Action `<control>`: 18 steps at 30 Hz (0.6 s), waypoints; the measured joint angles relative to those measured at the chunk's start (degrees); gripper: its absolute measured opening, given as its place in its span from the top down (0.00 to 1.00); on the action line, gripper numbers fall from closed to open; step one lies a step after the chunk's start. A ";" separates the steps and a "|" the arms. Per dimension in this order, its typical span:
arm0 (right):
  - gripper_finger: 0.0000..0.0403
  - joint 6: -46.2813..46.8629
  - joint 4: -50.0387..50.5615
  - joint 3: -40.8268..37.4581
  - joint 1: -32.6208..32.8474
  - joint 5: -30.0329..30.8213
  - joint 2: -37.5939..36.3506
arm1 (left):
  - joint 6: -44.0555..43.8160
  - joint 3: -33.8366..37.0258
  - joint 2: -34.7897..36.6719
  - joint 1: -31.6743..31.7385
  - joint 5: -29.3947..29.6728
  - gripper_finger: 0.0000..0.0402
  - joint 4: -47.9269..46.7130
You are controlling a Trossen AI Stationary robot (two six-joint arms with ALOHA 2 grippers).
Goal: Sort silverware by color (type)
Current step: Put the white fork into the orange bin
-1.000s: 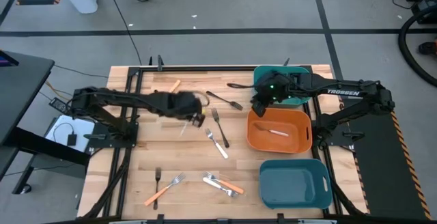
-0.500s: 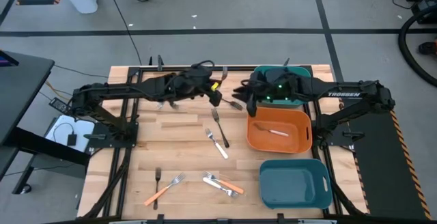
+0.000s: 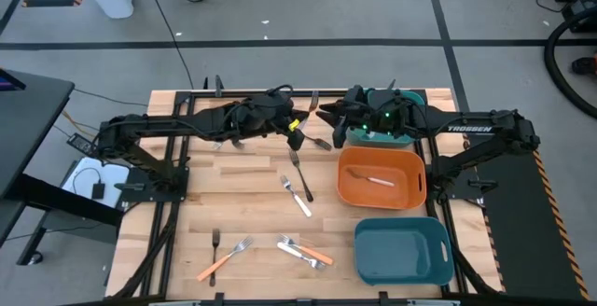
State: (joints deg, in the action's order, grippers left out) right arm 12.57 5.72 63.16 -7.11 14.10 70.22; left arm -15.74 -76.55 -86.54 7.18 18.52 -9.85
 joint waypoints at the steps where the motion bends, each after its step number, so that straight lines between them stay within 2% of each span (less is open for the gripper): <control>1: 0.72 -0.45 -0.40 0.00 -0.16 -1.05 0.00 | 0.01 0.00 0.00 0.00 -1.20 0.99 0.58; 4: 0.72 -0.24 -0.72 0.00 -0.53 -3.05 0.00 | 0.14 0.04 0.00 -0.02 -3.44 0.99 1.73; 18: 0.72 2.27 1.41 0.00 -0.46 -3.38 -5.26 | 1.36 0.04 0.00 1.03 -3.87 1.00 4.05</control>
State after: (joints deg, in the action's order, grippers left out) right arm 14.84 7.13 63.16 -7.57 10.72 64.96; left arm -14.38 -76.51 -86.54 8.21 14.65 -5.81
